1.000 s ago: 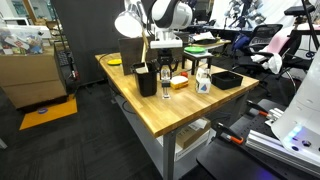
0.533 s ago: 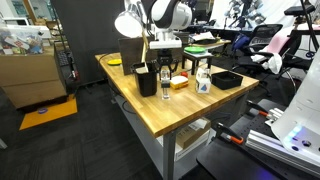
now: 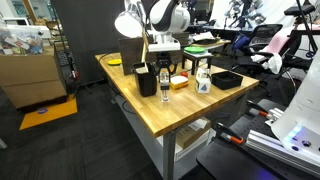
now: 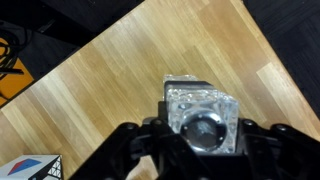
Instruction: Move the clear object to the right
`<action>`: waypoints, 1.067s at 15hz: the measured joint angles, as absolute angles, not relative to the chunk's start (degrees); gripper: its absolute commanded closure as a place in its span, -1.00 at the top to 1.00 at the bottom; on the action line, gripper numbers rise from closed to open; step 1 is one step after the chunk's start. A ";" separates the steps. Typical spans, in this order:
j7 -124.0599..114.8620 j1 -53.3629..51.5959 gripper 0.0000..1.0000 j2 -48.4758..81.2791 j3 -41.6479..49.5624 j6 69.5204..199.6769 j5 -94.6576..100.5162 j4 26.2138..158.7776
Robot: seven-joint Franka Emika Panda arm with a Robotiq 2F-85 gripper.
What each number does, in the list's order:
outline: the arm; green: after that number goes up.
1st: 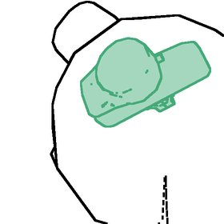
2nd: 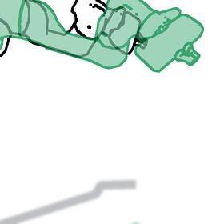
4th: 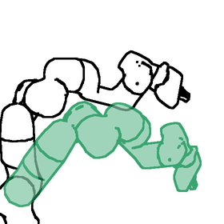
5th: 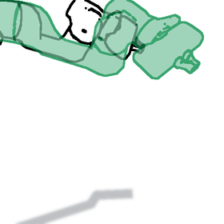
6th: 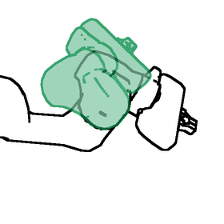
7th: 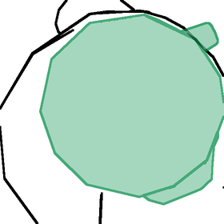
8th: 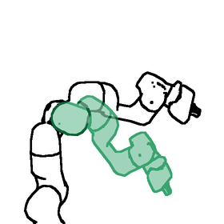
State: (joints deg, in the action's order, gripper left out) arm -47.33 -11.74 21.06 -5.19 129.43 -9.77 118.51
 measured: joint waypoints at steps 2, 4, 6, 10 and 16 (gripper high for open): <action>-47.52 -11.99 -0.48 22.04 -5.18 129.43 -9.62 117.62; -47.59 -12.18 -0.48 22.91 -5.18 129.43 -9.62 116.86; -47.59 -12.34 0.37 23.63 -5.18 129.43 -9.62 116.45; -47.58 -12.44 0.44 24.26 -5.17 129.43 -9.62 116.27; -47.58 -12.45 0.56 24.28 -5.17 129.43 -9.62 116.27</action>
